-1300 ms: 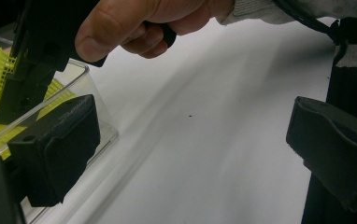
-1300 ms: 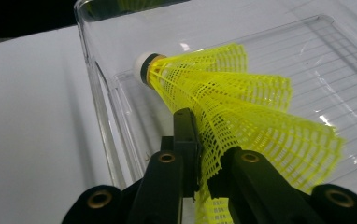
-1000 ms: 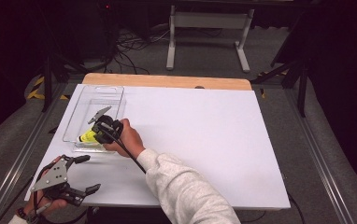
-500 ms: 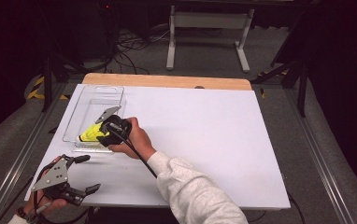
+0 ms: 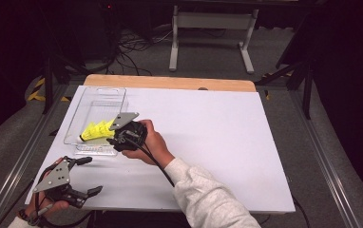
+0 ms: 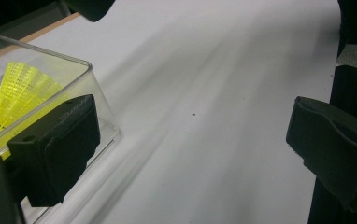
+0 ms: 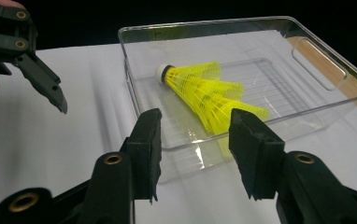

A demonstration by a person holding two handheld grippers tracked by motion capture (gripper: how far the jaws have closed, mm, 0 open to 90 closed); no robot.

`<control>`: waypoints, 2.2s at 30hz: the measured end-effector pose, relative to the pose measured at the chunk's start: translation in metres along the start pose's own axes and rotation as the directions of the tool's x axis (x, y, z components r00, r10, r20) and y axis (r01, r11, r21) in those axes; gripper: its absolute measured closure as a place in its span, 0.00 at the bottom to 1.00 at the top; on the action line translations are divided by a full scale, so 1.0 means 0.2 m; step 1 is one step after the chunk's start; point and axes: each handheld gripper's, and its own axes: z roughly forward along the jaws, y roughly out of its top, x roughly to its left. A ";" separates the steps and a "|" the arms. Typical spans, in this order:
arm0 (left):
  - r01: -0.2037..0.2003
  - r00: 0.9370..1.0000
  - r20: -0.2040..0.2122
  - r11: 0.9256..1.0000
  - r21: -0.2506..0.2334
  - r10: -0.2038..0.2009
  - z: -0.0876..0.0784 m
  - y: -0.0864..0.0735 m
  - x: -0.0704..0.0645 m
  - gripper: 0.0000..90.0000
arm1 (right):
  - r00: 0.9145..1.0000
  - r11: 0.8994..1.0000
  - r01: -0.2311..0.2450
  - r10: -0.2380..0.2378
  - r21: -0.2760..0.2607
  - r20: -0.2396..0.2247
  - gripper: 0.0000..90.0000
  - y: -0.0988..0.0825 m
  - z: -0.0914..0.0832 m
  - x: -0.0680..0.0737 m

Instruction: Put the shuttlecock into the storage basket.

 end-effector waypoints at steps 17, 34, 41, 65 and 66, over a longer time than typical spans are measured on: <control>0.004 1.000 -0.008 1.000 0.004 -0.004 0.00 0.00 0.00 0.04 | 0.997 1.000 0.019 -0.017 -0.023 0.081 0.53 -0.07 -0.12 -0.01; 0.002 1.000 0.009 1.000 0.013 -0.002 0.03 0.01 0.00 0.04 | 0.989 1.000 -0.024 0.027 -0.019 0.147 0.37 -0.16 -0.22 -0.05; -0.006 1.000 0.010 1.000 0.021 0.006 0.04 0.01 0.01 0.04 | 0.978 0.999 -0.030 0.032 -0.013 0.206 0.25 -0.20 -0.26 -0.07; -0.010 1.000 0.001 0.999 0.033 0.010 0.04 0.00 0.01 0.04 | 0.949 0.996 -0.046 0.067 -0.076 0.308 0.06 -0.34 -0.41 -0.13; -0.014 1.000 -0.002 0.999 0.035 0.014 0.04 0.00 0.01 0.04 | 0.948 0.996 -0.046 0.068 -0.079 0.311 0.06 -0.35 -0.42 -0.13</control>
